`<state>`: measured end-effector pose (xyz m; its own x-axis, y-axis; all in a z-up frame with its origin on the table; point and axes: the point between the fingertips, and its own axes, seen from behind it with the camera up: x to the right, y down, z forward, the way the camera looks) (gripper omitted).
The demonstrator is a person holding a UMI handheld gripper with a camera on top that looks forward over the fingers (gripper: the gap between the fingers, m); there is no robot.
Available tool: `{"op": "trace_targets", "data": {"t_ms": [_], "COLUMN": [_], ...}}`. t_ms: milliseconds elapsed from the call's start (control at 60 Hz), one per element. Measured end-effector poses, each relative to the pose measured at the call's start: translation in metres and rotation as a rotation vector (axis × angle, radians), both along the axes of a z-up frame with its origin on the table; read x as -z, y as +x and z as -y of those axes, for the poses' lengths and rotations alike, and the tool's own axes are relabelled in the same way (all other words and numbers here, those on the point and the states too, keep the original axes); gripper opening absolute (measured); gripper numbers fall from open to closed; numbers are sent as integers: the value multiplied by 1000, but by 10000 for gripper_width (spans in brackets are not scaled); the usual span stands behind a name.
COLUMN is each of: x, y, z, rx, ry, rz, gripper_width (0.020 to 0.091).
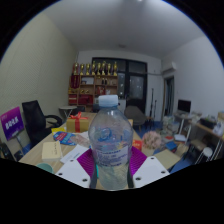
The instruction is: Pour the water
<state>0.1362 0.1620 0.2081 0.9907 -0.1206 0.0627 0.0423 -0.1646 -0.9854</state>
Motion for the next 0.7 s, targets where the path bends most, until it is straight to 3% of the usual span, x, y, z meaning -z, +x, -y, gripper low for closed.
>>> {"op": "trace_targets", "data": {"t_ms": [83, 100, 183, 367, 400, 483, 550, 583, 700], "x": [37, 59, 86, 128, 139, 132, 133, 132, 137], "y": [13, 6, 28, 18, 16, 24, 15, 13, 18], "z": [-2, -12, -7, -1, 10, -3, 8, 9, 14], "rx": [-6, -2, 1, -82, -93, -90, -94, -94, -84], "ry": [-19, -17, -43, -76, -95, -39, -46, -49, -140], "rz": [-67, -73, -103, -131, -138, -151, -153, -152, -129], "gripper_width": [423, 423, 422, 422, 451, 431, 476, 558, 693]}}
